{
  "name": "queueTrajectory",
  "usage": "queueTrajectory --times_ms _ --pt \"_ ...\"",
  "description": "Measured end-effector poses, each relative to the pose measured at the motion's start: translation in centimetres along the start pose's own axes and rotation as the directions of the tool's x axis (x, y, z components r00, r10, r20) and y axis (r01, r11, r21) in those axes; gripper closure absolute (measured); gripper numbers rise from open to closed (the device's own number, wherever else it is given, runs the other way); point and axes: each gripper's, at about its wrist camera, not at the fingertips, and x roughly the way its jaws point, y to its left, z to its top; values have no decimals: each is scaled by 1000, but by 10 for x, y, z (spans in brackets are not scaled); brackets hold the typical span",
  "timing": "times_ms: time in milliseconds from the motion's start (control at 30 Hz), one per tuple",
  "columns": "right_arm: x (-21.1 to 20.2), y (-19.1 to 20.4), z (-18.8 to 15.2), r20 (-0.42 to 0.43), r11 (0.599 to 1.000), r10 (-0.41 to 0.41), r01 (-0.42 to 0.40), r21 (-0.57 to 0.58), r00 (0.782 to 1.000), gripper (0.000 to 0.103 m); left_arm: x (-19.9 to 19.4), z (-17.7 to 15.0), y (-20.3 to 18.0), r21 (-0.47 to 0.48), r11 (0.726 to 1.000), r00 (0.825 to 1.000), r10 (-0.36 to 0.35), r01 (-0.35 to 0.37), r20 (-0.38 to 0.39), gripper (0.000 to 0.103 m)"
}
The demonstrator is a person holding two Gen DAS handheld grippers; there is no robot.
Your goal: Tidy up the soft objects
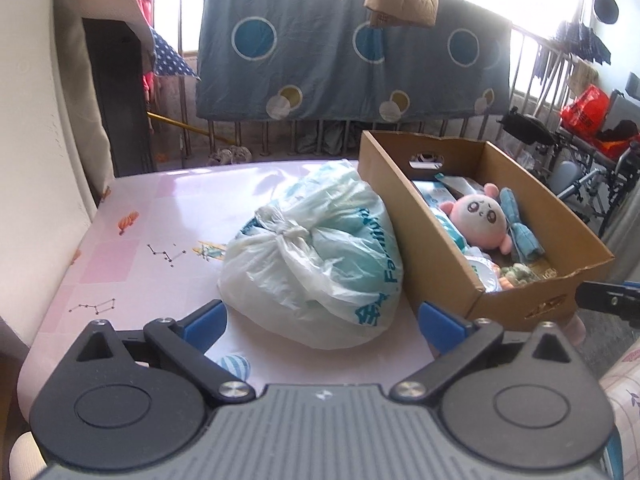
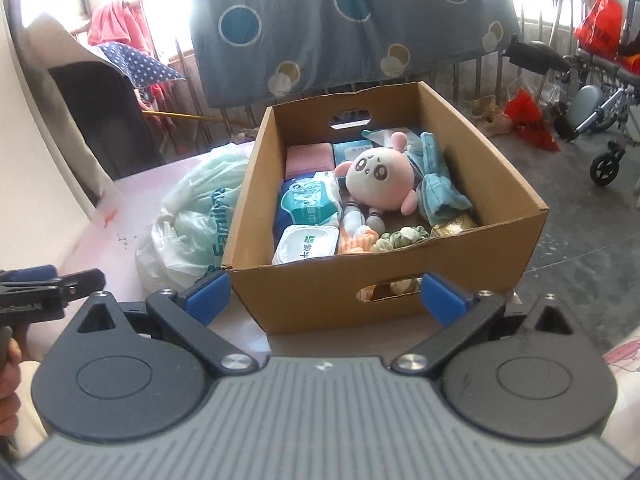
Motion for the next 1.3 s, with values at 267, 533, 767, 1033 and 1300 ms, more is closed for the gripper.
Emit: queueTrajectory --times_ms 267,533,767,1033,1300 --pt "-5 20 8 63 988 -122 127 -83 990 1 -4 3 5 6 999 999 36 -37 21 0" --pt "-18 27 15 127 973 -160 178 -148 979 1 -6 6 6 -2 1000 999 29 -29 27 0" --pt "-28 30 17 148 981 -113 134 -142 982 1 -9 8 4 -2 998 998 63 -63 20 0" --pt "-34 24 15 151 993 -38 55 -104 988 1 -11 10 -2 13 992 992 123 -124 31 0" --pt "-37 18 12 147 997 25 -14 -78 989 1 -10 9 -7 10 991 991 130 -130 20 0"
